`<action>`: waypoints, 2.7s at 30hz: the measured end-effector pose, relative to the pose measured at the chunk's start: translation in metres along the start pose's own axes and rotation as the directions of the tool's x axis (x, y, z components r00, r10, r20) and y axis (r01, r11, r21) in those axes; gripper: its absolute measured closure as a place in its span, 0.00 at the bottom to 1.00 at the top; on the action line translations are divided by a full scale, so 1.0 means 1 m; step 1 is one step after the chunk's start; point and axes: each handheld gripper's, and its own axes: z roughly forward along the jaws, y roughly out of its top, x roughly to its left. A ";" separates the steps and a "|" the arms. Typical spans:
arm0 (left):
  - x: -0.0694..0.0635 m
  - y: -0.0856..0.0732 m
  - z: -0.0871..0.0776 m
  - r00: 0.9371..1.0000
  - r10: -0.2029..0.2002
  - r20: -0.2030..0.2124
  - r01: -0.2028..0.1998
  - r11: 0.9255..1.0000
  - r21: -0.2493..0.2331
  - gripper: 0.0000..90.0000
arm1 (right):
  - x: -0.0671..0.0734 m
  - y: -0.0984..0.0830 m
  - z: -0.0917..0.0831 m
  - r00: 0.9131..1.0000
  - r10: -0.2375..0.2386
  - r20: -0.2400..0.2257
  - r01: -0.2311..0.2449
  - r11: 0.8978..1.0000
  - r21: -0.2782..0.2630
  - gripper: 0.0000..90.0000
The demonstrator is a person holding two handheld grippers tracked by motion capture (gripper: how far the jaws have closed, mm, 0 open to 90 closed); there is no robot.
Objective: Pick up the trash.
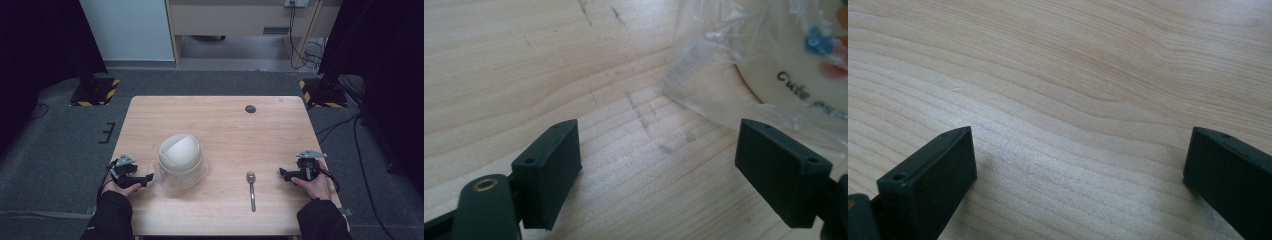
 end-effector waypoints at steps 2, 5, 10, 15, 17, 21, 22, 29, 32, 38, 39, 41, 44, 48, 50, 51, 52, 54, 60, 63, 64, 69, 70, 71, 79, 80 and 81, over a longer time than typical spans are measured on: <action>-0.001 0.006 -0.009 1.000 0.020 0.005 -0.019 0.999 -0.051 0.20 | 0.000 0.000 0.000 1.000 0.000 -0.001 0.000 1.000 0.000 0.01; -0.002 0.009 -0.015 0.999 0.036 0.013 -0.034 0.995 -0.096 0.20 | 0.000 0.000 0.000 1.000 0.001 -0.001 -0.001 1.000 0.000 0.01; -0.004 0.017 -0.035 0.997 0.074 0.019 -0.069 0.978 -0.199 0.20 | 0.000 0.000 -0.001 1.000 0.000 -0.004 0.000 1.000 0.001 0.01; -0.007 0.023 -0.054 0.992 0.117 0.039 -0.099 0.945 -0.311 0.20 | 0.000 -0.001 -0.001 1.000 -0.001 -0.005 0.001 1.000 0.001 0.01; -0.008 0.027 -0.063 0.990 0.129 0.061 -0.100 0.930 -0.353 0.20 | 0.000 -0.001 -0.001 1.000 0.000 -0.005 0.000 1.000 0.001 0.01; -0.010 0.031 -0.071 0.986 0.148 0.078 -0.107 0.915 -0.388 0.19 | 0.000 -0.001 -0.001 1.000 0.000 -0.005 0.000 1.000 0.001 0.01; -0.012 0.034 -0.075 0.983 0.158 0.091 -0.108 0.906 -0.409 0.19 | 0.000 -0.001 -0.001 1.000 0.000 -0.005 0.001 1.000 0.001 0.01; -0.024 0.044 -0.085 0.971 0.203 0.125 -0.127 0.885 -0.448 0.18 | 0.000 -0.001 -0.001 1.000 -0.001 -0.005 0.001 1.000 0.001 0.01; -0.030 0.049 -0.086 0.966 0.226 0.130 -0.144 0.879 -0.455 0.17 | 0.000 -0.001 -0.001 1.000 0.000 -0.005 0.000 1.000 0.001 0.01; -0.045 0.056 -0.086 0.950 0.267 0.162 -0.166 0.870 -0.464 0.16 | 0.000 -0.001 -0.001 1.000 0.000 -0.005 0.000 1.000 0.001 0.01; -0.045 0.056 -0.086 0.950 0.267 0.162 -0.166 0.870 -0.464 0.16 | 0.000 -0.001 -0.001 1.000 0.000 -0.005 0.000 1.000 0.001 0.01; -0.050 0.059 -0.085 0.943 0.285 0.173 -0.178 0.870 -0.460 0.15 | 0.000 -0.001 -0.001 1.000 0.000 -0.005 0.000 1.000 0.001 0.01; -0.057 0.062 -0.080 0.935 0.303 0.187 -0.191 0.871 -0.453 0.15 | 0.000 -0.001 -0.001 1.000 -0.001 -0.005 0.001 1.000 0.001 0.01; -0.068 0.067 -0.069 0.924 0.320 0.209 -0.204 0.875 -0.440 0.14 | 0.000 -0.001 -0.001 1.000 -0.002 -0.005 0.002 1.000 0.001 0.01; -0.071 0.069 -0.065 0.920 0.328 0.215 -0.211 0.876 -0.434 0.14 | 0.000 -0.001 -0.001 1.000 -0.001 -0.005 0.001 1.000 0.001 0.01; -0.073 0.071 -0.063 0.917 0.333 0.218 -0.215 0.876 -0.432 0.14 | 0.000 -0.001 -0.001 1.000 -0.001 -0.005 0.001 1.000 0.001 0.01; -0.075 0.073 -0.062 0.915 0.338 0.219 -0.219 0.875 -0.432 0.14 | 0.000 -0.001 -0.001 1.000 -0.001 -0.005 0.001 1.000 0.001 0.01; -0.076 0.075 -0.061 0.913 0.342 0.221 -0.223 0.874 -0.432 0.14 | 0.000 -0.001 -0.001 1.000 -0.001 -0.004 0.001 1.000 0.001 0.01; -0.083 0.085 -0.055 0.905 0.351 0.240 -0.224 0.873 -0.434 0.13 | 0.000 -0.001 -0.001 1.000 -0.001 -0.005 0.001 1.000 0.001 0.01; -0.085 0.085 -0.047 0.905 0.345 0.250 -0.224 0.884 -0.410 0.11 | 0.000 -0.001 -0.001 1.000 -0.001 -0.005 0.001 1.000 0.001 0.01; -0.085 0.085 -0.047 0.905 0.345 0.250 -0.224 0.884 -0.410 0.11 | 0.000 -0.001 -0.001 1.000 -0.001 -0.005 0.001 1.000 0.001 0.01; -0.089 0.086 -0.040 0.901 0.338 0.271 -0.225 0.900 -0.373 0.10 | 0.000 -0.001 -0.001 1.000 -0.001 -0.005 0.001 1.000 0.001 0.01; -0.089 0.086 -0.040 0.901 0.338 0.271 -0.226 0.900 -0.372 0.09 | 0.000 -0.001 -0.001 1.000 -0.001 -0.005 0.001 1.000 0.001 0.01; -0.089 0.086 -0.040 0.901 0.338 0.271 -0.226 0.900 -0.372 0.09 | 0.000 -0.001 -0.001 1.000 -0.001 -0.005 0.001 1.000 0.001 0.01; -0.093 0.087 -0.037 0.918 0.287 0.273 -0.173 0.910 -0.376 0.08 | 0.000 -0.001 -0.001 1.000 -0.001 -0.005 0.001 1.000 0.001 0.01; -0.094 0.087 -0.037 0.920 0.279 0.275 -0.162 0.910 -0.382 0.08 | 0.000 -0.001 -0.001 1.000 -0.001 -0.005 0.001 1.000 0.001 0.01; -0.094 0.086 -0.037 0.921 0.272 0.279 -0.150 0.908 -0.391 0.10 | 0.000 -0.001 -0.001 1.000 -0.001 -0.005 0.001 1.000 0.001 0.01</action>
